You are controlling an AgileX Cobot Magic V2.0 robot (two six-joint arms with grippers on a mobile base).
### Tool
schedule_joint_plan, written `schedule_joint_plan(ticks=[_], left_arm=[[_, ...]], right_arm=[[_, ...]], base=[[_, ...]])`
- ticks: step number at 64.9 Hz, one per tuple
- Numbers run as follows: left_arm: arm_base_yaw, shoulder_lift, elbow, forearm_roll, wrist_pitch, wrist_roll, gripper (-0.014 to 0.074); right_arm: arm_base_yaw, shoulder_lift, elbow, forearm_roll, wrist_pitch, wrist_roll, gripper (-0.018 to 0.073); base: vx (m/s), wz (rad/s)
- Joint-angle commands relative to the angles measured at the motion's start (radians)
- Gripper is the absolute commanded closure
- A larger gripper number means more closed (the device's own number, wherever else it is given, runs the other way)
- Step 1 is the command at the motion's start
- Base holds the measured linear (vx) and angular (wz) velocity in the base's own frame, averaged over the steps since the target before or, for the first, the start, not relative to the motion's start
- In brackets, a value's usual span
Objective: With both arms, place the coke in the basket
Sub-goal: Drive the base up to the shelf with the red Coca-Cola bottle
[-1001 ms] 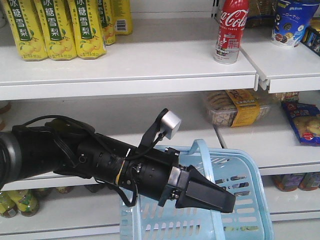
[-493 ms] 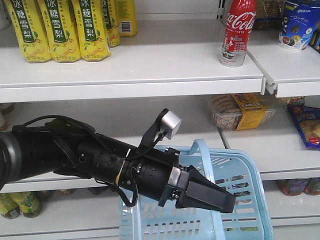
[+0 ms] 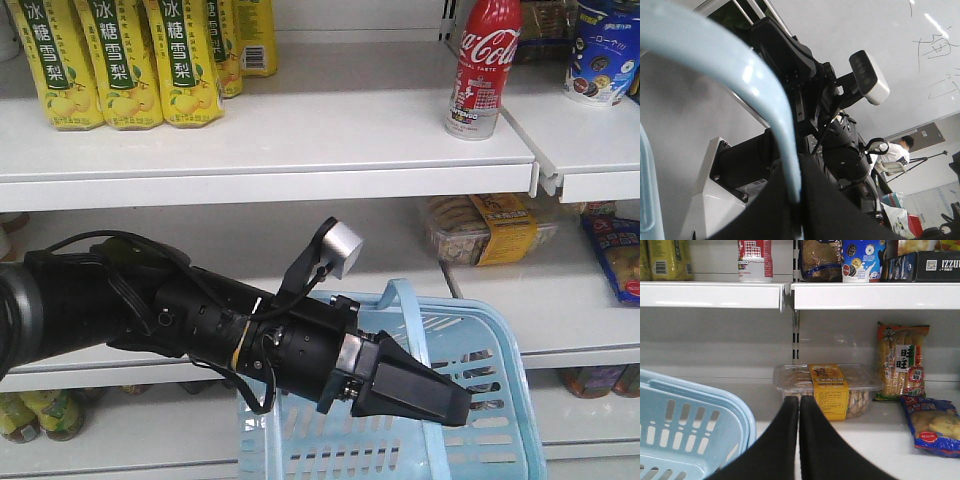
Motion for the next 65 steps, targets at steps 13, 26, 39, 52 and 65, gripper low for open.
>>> schedule_joint_plan(ticks=[13,26,39,52,65], left_arm=[[-0.006,-0.054,-0.024,-0.077,-0.202,0.003,0.0601],[-0.006,-0.054,-0.024,-0.077,-0.202,0.003,0.0601],[-0.006,-0.054,-0.024,-0.077,-0.202,0.003,0.0601],[-0.006,-0.054,-0.024,-0.077,-0.202,0.003,0.0601],[-0.006,-0.054,-0.024,-0.077,-0.202,0.003,0.0601]], right_arm=[[-0.007,-0.011,0.019,-0.003,-0.076,-0.004,0.0564],[-0.007,-0.011,0.019,-0.003,-0.076,-0.004,0.0564],[-0.007,-0.011,0.019,-0.003,-0.076,-0.004,0.0564],[-0.007,-0.011,0.019,-0.003,-0.076,-0.004,0.0564],[-0.007,-0.011,0.019,-0.003,-0.076,-0.004,0.0564]], base=[[0.02,0.01],[0.03,-0.02],[0.02,-0.01],[0.02,-0.02],[0.02,-0.02]])
